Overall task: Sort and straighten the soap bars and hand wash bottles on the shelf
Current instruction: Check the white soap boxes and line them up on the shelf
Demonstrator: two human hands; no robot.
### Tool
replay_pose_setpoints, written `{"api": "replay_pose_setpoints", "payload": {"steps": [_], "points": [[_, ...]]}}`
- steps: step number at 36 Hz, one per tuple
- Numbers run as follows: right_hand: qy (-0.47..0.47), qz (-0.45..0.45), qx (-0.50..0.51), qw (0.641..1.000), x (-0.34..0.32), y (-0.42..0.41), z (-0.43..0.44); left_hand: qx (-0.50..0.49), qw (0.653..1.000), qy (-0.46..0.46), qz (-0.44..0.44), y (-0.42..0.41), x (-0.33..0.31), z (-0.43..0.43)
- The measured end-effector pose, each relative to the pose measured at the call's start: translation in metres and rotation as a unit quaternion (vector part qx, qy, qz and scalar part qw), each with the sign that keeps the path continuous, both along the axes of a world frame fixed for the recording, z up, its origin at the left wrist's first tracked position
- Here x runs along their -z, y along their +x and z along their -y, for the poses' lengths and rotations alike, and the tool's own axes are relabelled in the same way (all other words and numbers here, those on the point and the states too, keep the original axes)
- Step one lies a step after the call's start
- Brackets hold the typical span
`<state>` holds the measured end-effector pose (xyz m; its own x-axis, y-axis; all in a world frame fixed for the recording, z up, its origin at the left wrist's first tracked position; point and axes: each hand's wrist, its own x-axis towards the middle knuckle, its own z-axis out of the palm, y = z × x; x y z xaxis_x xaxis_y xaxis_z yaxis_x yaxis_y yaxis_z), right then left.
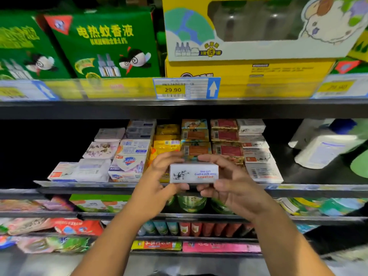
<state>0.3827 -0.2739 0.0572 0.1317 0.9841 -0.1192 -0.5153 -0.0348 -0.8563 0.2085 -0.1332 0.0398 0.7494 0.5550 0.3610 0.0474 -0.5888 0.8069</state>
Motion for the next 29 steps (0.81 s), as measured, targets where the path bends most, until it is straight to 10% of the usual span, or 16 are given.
{"api": "replay_pose_setpoints", "payload": {"steps": [8, 16, 24, 29], "points": [[-0.025, 0.167, 0.1, 0.981, -0.004, -0.012, -0.012, -0.029, 0.952, -0.277, 0.125, 0.012, -0.003, 0.014], [-0.054, 0.182, 0.2, 0.961, -0.006, -0.013, -0.009, 0.081, 0.959, -0.263, 0.063, 0.007, -0.001, 0.016], [-0.008, 0.042, 0.055, 0.998, -0.006, -0.002, 0.002, -0.026, 0.999, -0.007, 0.045, 0.008, -0.007, 0.002], [-0.025, 0.208, 0.108, 0.972, -0.004, -0.008, -0.007, -0.018, 0.949, -0.283, 0.139, 0.01, -0.014, 0.011]]}}
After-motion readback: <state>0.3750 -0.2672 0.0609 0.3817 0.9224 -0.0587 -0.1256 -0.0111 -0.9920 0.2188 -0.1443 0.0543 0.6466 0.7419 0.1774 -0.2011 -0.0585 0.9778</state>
